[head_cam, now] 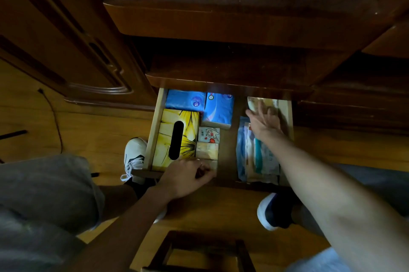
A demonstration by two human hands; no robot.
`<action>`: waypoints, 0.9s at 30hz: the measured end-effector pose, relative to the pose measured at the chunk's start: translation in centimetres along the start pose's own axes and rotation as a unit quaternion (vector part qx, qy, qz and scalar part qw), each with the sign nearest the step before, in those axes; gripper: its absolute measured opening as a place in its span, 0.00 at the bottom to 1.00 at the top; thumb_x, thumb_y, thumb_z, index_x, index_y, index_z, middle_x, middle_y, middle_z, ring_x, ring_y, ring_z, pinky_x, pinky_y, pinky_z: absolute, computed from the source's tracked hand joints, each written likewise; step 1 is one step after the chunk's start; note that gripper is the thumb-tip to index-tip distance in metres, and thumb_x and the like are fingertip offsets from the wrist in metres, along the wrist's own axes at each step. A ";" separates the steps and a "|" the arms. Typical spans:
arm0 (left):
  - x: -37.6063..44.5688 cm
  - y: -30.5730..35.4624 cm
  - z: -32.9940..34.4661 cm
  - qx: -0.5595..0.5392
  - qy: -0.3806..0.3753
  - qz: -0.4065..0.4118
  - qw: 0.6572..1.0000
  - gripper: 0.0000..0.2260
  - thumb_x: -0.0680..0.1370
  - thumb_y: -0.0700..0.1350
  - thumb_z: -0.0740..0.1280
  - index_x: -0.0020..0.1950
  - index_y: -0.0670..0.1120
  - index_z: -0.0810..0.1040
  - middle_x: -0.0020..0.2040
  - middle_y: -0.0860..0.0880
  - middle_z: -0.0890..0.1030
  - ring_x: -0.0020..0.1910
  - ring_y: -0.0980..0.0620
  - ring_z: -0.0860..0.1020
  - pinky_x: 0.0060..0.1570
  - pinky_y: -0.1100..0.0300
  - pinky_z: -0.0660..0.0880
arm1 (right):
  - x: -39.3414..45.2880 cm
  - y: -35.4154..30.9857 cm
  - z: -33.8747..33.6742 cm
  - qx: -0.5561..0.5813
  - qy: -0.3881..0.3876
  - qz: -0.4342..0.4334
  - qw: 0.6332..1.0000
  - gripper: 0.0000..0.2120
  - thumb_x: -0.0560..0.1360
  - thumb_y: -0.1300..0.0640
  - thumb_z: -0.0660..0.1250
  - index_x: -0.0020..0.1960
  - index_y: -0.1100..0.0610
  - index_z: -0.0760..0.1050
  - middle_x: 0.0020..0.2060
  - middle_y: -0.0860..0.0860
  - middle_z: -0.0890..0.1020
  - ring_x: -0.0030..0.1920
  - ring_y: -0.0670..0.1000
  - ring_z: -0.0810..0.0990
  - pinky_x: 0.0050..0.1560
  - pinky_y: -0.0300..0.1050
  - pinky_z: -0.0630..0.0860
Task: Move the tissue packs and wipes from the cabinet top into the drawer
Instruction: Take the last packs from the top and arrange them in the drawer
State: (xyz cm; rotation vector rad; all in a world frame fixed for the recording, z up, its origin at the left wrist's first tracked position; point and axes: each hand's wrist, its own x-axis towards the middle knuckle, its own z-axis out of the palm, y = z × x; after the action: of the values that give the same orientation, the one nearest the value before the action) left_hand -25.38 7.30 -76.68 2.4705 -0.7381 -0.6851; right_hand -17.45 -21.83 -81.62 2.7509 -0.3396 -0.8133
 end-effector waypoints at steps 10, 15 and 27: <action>-0.7 0.3 -0.4 0.040 -0.004 0.019 0.999 0.28 0.72 0.74 0.56 0.59 0.57 0.79 0.55 0.58 0.83 0.51 0.61 0.80 0.45 0.67 0.74 | -3.9 1.0 -1.0 0.127 0.079 0.007 0.989 0.38 0.76 0.52 0.71 0.79 0.39 0.57 0.82 0.59 0.46 0.79 0.67 0.54 0.74 0.61 0.62; -1.4 -0.3 -2.1 0.157 -0.073 0.070 0.982 0.25 0.71 0.64 0.71 0.66 0.58 0.74 0.65 0.56 0.76 0.61 0.54 0.75 0.55 0.56 0.74 | -9.5 1.4 -1.2 0.136 0.140 -0.098 0.976 0.22 0.79 0.52 0.65 0.72 0.46 0.70 0.72 0.52 0.69 0.70 0.56 0.69 0.65 0.55 0.74; -3.5 0.2 -3.0 0.254 -0.019 0.011 0.967 0.12 0.77 0.47 0.70 0.61 0.51 0.79 0.60 0.51 0.80 0.58 0.50 0.79 0.58 0.51 0.77 | -19.5 1.7 1.4 -0.015 0.042 -0.247 0.968 0.16 0.82 0.50 0.63 0.69 0.50 0.74 0.64 0.53 0.81 0.64 0.56 0.80 0.57 0.54 0.79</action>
State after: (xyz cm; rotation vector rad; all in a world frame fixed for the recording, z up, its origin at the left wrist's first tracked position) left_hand -26.30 10.12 -73.16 2.9053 -1.0629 -0.5907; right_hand -34.38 -18.05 -72.53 2.8634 0.3924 -0.7909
